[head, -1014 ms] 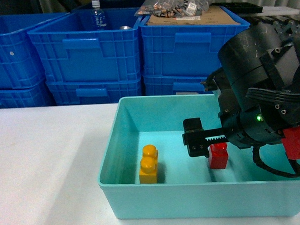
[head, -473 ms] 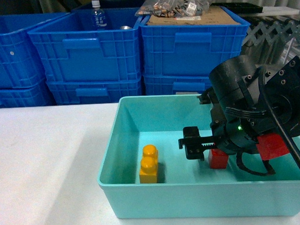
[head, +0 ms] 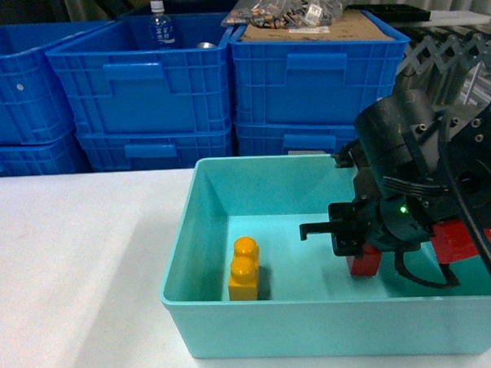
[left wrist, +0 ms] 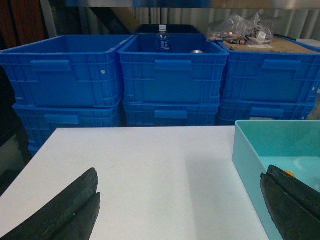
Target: Pick red block from blue box to shelf
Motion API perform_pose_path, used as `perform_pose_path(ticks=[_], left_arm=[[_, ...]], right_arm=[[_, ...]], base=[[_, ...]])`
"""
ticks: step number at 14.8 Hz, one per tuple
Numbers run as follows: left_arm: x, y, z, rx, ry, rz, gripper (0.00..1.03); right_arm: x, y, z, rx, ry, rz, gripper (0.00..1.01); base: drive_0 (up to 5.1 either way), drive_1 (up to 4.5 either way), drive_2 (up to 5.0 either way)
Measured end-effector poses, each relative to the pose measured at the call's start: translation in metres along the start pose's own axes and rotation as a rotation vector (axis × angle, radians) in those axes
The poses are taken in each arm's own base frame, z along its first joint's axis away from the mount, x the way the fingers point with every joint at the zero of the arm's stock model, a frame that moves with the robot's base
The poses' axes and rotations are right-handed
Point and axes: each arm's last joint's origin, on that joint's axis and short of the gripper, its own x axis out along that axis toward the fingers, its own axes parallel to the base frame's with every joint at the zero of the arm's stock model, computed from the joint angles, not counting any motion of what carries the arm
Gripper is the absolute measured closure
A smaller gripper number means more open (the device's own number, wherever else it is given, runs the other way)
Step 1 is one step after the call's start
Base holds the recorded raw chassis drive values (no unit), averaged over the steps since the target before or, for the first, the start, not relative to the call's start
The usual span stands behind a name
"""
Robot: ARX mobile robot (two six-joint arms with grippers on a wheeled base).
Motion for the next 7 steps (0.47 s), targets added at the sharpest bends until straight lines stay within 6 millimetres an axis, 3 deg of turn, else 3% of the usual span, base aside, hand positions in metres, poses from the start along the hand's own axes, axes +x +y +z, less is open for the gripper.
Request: perform_pose_path(ticks=[2,5,6,7], left_arm=[[0.000,0.000,0.000,0.000,0.000,0.000,0.05],[0.000,0.000,0.000,0.000,0.000,0.000,0.05],[0.000,0.000,0.000,0.000,0.000,0.000,0.05],[0.000,0.000,0.000,0.000,0.000,0.000,0.05]], right_arm=[[-0.031,-0.002,0.003,0.005,-0.069,0.052,0.74],[-0.116,-0.014,0.016,0.004,-0.300,0.108,0.74],[-0.172,-0.042,-0.002,0.009,-0.391,0.082,0.74],[-0.217,-0.070,-0.048,0.034,-0.380,0.002,0.74]], base=[[0.0,0.00,0.0],[0.0,0.00,0.0],[0.0,0.00,0.0],[0.0,0.00,0.0]])
